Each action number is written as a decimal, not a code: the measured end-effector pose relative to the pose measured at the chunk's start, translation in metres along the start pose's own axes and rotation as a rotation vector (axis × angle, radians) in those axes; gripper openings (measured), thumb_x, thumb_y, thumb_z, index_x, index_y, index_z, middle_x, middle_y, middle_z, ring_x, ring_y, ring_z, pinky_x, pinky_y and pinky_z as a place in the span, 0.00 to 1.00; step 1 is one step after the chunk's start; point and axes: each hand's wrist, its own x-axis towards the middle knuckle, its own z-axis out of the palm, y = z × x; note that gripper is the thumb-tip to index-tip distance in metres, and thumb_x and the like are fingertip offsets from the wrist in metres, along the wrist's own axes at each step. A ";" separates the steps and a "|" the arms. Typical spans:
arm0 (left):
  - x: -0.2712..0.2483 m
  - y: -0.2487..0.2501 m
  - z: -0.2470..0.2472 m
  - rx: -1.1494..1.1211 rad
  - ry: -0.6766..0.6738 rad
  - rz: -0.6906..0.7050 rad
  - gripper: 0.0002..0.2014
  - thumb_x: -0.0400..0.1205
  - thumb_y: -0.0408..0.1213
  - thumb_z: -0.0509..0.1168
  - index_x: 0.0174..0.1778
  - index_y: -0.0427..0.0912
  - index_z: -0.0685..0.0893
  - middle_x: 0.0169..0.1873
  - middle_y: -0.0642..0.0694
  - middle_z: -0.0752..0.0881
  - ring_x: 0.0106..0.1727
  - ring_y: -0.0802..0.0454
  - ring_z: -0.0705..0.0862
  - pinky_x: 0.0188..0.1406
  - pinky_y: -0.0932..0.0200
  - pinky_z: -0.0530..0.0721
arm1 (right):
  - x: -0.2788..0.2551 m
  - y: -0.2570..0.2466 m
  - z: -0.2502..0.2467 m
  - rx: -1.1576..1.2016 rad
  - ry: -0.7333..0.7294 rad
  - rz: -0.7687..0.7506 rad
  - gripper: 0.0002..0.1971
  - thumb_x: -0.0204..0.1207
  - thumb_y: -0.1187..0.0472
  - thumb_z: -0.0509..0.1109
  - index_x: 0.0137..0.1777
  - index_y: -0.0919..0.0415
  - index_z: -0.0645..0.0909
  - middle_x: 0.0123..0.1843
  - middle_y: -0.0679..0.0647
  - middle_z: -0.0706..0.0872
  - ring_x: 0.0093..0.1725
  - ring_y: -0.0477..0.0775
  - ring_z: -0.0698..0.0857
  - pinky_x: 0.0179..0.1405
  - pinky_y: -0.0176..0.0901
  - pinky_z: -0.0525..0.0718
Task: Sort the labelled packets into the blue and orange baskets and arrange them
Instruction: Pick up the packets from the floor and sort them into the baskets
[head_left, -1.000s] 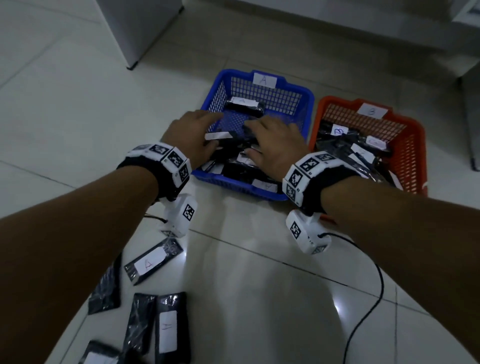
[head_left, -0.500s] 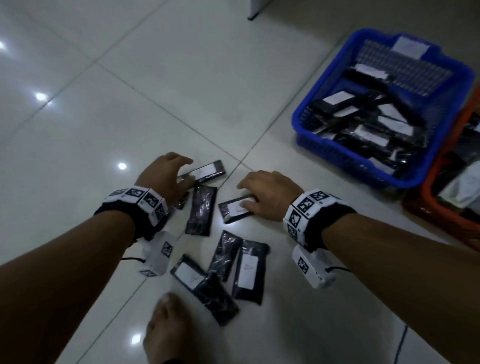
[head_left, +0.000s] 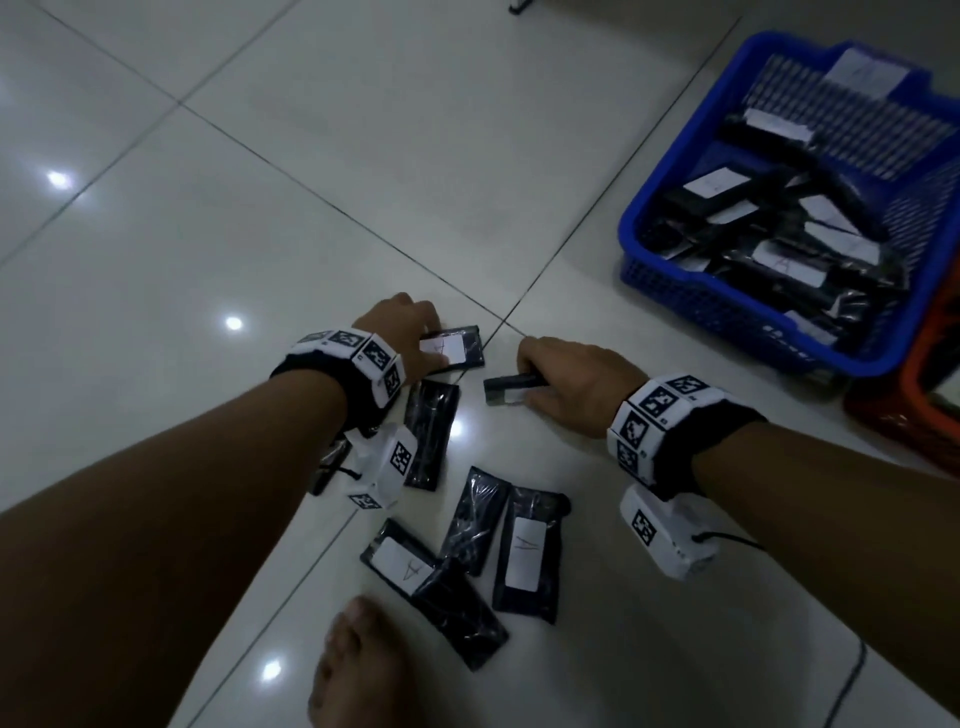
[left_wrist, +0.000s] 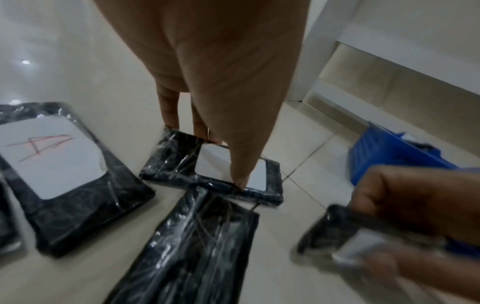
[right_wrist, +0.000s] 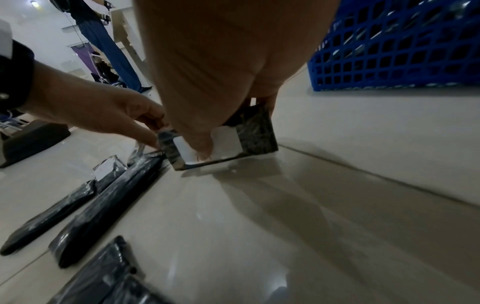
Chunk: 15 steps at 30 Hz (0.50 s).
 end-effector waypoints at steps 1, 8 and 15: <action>-0.001 0.005 -0.001 0.028 -0.002 0.036 0.19 0.76 0.47 0.70 0.58 0.41 0.78 0.51 0.40 0.80 0.52 0.41 0.80 0.45 0.55 0.76 | -0.003 0.002 -0.006 -0.008 0.037 0.010 0.08 0.79 0.53 0.66 0.52 0.50 0.69 0.51 0.49 0.80 0.43 0.56 0.79 0.41 0.45 0.74; 0.005 0.069 -0.030 -0.075 0.193 0.287 0.10 0.83 0.38 0.61 0.58 0.41 0.74 0.48 0.40 0.84 0.43 0.39 0.83 0.39 0.52 0.78 | -0.037 0.030 -0.065 -0.041 0.529 0.009 0.16 0.82 0.59 0.62 0.69 0.58 0.74 0.61 0.57 0.79 0.53 0.60 0.82 0.49 0.48 0.80; 0.042 0.195 -0.072 -0.047 0.330 0.522 0.15 0.84 0.41 0.57 0.66 0.42 0.73 0.62 0.41 0.79 0.50 0.36 0.83 0.46 0.48 0.80 | -0.083 0.111 -0.122 0.078 0.648 0.301 0.17 0.83 0.59 0.61 0.71 0.56 0.70 0.66 0.59 0.79 0.62 0.63 0.79 0.60 0.55 0.78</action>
